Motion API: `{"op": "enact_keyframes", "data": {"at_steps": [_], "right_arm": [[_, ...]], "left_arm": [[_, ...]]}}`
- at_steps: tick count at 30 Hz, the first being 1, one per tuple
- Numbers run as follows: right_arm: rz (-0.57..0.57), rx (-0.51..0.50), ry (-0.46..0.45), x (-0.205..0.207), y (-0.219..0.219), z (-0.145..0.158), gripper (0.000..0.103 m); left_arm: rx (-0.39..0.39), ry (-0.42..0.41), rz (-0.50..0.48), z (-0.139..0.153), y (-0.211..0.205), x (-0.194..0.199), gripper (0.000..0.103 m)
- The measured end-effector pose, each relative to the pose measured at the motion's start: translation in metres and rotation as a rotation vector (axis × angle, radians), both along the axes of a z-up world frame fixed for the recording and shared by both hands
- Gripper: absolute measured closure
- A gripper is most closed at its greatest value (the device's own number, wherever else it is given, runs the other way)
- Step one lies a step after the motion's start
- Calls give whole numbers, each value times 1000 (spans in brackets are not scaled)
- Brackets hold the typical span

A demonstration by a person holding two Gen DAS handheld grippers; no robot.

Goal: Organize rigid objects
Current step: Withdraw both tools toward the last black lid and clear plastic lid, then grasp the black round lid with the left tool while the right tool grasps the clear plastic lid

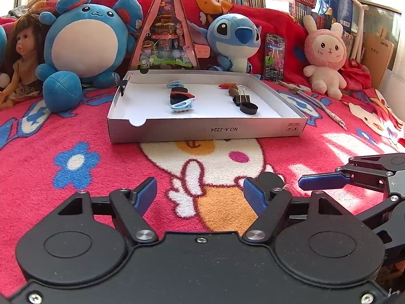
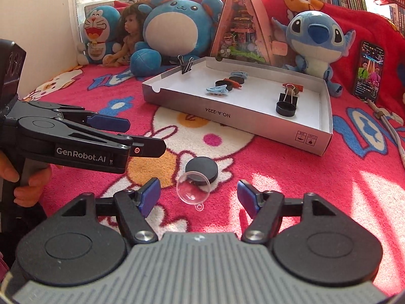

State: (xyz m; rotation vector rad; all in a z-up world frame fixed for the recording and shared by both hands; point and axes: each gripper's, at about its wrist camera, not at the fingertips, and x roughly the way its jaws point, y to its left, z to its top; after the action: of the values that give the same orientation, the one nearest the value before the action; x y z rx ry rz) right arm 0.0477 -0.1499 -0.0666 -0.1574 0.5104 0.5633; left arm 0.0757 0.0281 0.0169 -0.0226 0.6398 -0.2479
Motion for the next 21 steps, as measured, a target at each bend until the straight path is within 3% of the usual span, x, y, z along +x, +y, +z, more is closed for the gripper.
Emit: {"op": "enact_keyframes", "data": {"at_steps": [21], "right_arm": [[-31, 27, 14, -4, -4, -5, 63]], "left_arm": [[1, 19, -35, -8, -15, -2, 29]]}}
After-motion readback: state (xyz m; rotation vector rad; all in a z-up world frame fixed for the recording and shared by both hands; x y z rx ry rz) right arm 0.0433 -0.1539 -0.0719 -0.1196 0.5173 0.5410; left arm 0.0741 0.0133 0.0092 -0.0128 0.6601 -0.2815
